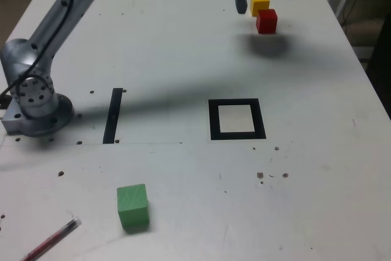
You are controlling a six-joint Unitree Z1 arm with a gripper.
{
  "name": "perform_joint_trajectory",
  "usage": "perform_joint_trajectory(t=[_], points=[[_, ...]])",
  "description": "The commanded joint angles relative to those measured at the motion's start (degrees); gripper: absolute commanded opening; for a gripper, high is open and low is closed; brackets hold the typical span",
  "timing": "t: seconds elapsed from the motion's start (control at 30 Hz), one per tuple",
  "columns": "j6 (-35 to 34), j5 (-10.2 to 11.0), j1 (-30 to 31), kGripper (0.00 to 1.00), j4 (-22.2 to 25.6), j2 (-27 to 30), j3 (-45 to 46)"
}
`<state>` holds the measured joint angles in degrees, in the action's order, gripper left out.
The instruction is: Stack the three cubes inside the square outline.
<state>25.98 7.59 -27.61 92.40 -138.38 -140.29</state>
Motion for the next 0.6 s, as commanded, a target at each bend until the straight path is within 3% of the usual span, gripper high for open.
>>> perform_joint_trajectory(t=[0.0, 0.57], points=[[0.30, -0.15, -0.33, 0.93, 0.92, -1.20, -1.22], [2.06, 2.66, -1.42, 0.85, 0.08, -8.32, -7.06]])
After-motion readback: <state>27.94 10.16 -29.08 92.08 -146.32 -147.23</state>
